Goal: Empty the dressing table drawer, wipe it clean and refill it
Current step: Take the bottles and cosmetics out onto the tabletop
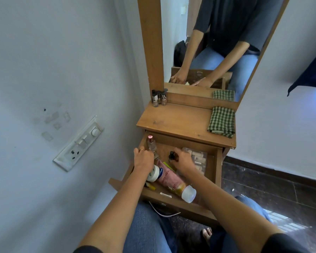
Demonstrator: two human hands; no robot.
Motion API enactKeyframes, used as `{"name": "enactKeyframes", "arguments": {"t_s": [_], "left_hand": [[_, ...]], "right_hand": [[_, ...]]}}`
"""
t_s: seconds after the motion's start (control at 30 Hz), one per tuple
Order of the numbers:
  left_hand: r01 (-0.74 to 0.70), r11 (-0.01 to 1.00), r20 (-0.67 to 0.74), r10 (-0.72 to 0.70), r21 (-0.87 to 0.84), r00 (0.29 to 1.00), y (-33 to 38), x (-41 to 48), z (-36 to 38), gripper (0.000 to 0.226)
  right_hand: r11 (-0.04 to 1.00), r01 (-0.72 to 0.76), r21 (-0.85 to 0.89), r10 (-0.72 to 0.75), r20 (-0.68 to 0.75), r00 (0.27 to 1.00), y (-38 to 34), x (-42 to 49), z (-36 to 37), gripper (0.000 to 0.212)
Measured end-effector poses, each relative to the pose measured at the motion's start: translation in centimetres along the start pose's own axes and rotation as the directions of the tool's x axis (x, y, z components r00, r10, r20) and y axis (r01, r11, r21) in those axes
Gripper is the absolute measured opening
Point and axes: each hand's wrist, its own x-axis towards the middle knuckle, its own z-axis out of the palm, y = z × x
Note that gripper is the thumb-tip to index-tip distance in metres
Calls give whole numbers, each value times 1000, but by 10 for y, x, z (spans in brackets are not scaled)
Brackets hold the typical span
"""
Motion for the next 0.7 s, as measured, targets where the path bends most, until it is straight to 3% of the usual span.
{"name": "enactKeyframes", "arguments": {"t_s": [0.3,0.53,0.7], "left_hand": [[49,999,34,-50,16,998,12,-4,-1,32],[-32,969,-164,-9,-243,986,2,-13,2,34],[-198,768,-377,-60,-609,924,-14,-28,-12,16]], "right_hand": [[999,40,14,-40,8,999,2,0,0,27],[979,205,19,-203,-84,976,2,-17,-18,19],[940,323,112,-292,-230,928,-18,-10,-55,17]]}}
